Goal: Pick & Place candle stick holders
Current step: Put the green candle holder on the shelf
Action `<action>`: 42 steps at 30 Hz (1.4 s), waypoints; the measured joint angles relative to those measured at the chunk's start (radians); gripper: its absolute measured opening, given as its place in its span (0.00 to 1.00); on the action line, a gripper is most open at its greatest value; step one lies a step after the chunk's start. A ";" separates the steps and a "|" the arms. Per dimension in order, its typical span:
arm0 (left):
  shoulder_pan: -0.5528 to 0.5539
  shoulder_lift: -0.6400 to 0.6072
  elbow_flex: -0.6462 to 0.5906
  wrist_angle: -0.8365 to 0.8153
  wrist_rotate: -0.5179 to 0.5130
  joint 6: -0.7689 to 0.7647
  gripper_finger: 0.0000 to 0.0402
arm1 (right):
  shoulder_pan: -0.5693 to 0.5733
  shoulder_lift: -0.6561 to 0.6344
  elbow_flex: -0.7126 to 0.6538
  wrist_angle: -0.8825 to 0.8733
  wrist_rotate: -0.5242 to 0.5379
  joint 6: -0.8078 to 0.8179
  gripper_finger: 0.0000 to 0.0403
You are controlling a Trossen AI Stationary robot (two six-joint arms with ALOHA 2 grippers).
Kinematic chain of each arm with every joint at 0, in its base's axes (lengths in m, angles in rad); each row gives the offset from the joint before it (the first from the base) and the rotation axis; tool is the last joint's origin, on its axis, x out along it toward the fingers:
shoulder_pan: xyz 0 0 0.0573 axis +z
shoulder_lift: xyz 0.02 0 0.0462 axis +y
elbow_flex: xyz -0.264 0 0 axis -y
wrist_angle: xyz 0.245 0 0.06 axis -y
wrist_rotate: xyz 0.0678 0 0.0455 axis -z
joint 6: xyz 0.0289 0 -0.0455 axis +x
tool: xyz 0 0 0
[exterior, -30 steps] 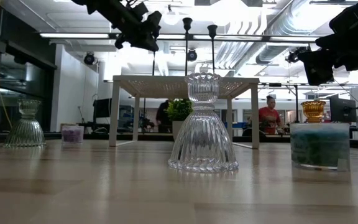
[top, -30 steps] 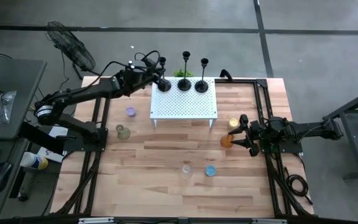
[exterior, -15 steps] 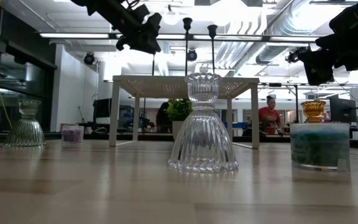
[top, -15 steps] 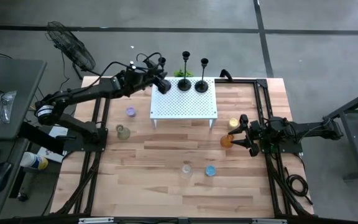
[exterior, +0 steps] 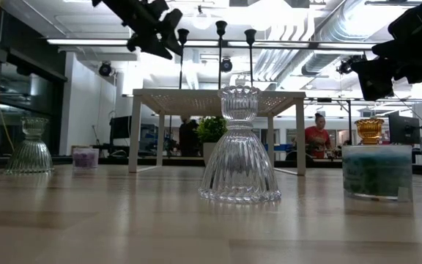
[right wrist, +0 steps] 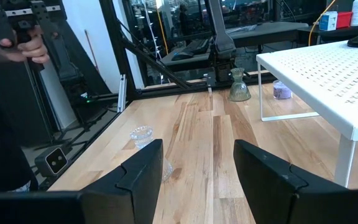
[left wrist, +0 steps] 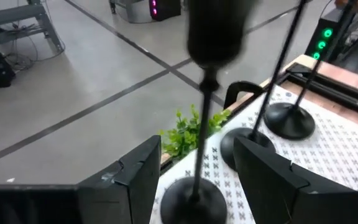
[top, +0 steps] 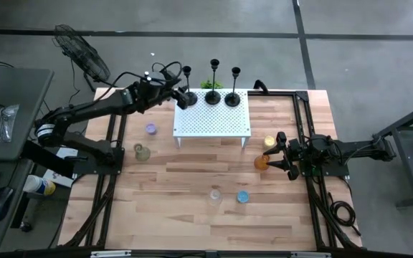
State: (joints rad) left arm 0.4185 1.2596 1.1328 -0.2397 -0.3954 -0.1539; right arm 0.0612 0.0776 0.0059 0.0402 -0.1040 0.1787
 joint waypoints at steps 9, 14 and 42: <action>-0.135 -0.100 -0.011 -0.189 -0.090 -0.045 0.50 | 0.000 0.000 0.000 0.000 0.000 0.000 0.47; -0.212 -0.211 -0.100 -0.345 -0.094 -0.242 0.50 | 0.000 0.000 0.000 0.000 0.000 0.000 0.47; -0.602 -0.530 -0.486 -0.789 -0.047 -1.145 0.50 | 0.000 0.000 0.000 0.000 0.000 0.000 0.47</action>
State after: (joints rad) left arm -0.1837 0.7301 0.6464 -1.0287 -0.4428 -1.2985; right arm 0.0608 0.0773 0.0055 0.0403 -0.1040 0.1791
